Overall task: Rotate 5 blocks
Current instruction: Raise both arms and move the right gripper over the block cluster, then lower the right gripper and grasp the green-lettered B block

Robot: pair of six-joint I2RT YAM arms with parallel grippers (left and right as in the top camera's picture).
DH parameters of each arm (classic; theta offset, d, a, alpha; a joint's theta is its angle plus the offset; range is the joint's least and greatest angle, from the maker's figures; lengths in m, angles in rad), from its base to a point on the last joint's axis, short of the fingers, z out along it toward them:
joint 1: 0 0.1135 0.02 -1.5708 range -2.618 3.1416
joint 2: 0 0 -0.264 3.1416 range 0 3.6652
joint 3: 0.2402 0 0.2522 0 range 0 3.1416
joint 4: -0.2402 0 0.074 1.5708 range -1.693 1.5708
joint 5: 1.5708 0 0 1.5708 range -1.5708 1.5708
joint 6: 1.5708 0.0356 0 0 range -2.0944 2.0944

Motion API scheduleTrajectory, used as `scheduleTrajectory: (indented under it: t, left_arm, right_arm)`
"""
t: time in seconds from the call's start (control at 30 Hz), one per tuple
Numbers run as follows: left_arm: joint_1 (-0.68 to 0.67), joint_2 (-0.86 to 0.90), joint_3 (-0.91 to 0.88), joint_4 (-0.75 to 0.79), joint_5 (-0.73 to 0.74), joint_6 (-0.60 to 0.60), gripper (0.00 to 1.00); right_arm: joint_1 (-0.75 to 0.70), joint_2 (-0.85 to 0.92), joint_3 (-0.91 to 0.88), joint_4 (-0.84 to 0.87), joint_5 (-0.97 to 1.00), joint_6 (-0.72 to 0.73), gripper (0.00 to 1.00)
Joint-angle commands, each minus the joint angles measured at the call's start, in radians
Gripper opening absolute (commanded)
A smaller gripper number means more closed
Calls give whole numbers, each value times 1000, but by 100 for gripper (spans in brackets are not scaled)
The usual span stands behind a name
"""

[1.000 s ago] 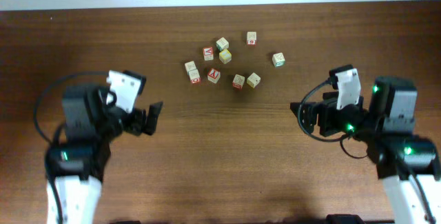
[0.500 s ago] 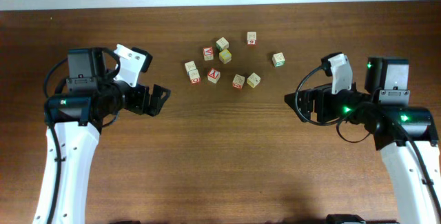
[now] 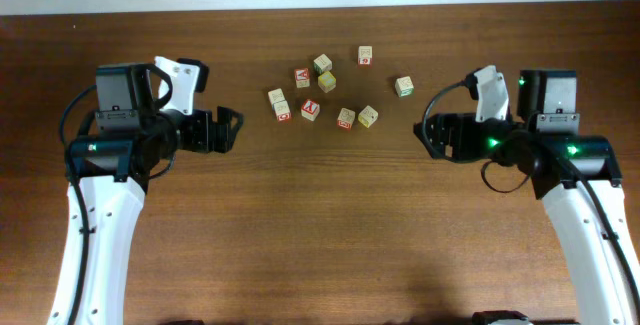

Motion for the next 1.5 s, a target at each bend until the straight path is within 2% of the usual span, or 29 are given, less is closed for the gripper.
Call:
scheduleTrajectory:
  t: [0.0, 0.13, 0.17, 0.33, 0.57, 0.73, 0.93, 1.2, 1.47]
  left_arm:
    - [6, 3, 51, 9, -109, -161, 94]
    - [-17, 4, 70, 10, -196, -213, 92]
    - [-40, 6, 80, 10, -257, -249, 92]
    - [-98, 34, 94, 9, -369, -337, 89]
    - [-130, 141, 94, 3, -444, -360, 86]
    - [-127, 205, 94, 3, -529, -374, 89]
    - [-116, 246, 94, 10, -537, -374, 95]
    - [-116, 246, 94, 18, -533, -374, 96]
    - [-117, 246, 94, 18, -533, -374, 99]
  right_arm:
    - [82, 33, 100, 0, 140, 79, 94]
    - [175, 127, 214, -27, 244, 129, 94]
    - [205, 182, 270, -46, 267, 147, 93]
    - [249, 336, 389, -71, 288, 200, 85]
    - [254, 494, 405, -40, 360, 330, 75]
    - [255, 587, 405, 32, 359, 425, 70]
    - [255, 704, 405, 139, 356, 490, 70]
    - [255, 824, 405, 243, 355, 546, 68]
    - [273, 856, 393, 254, 360, 549, 62]
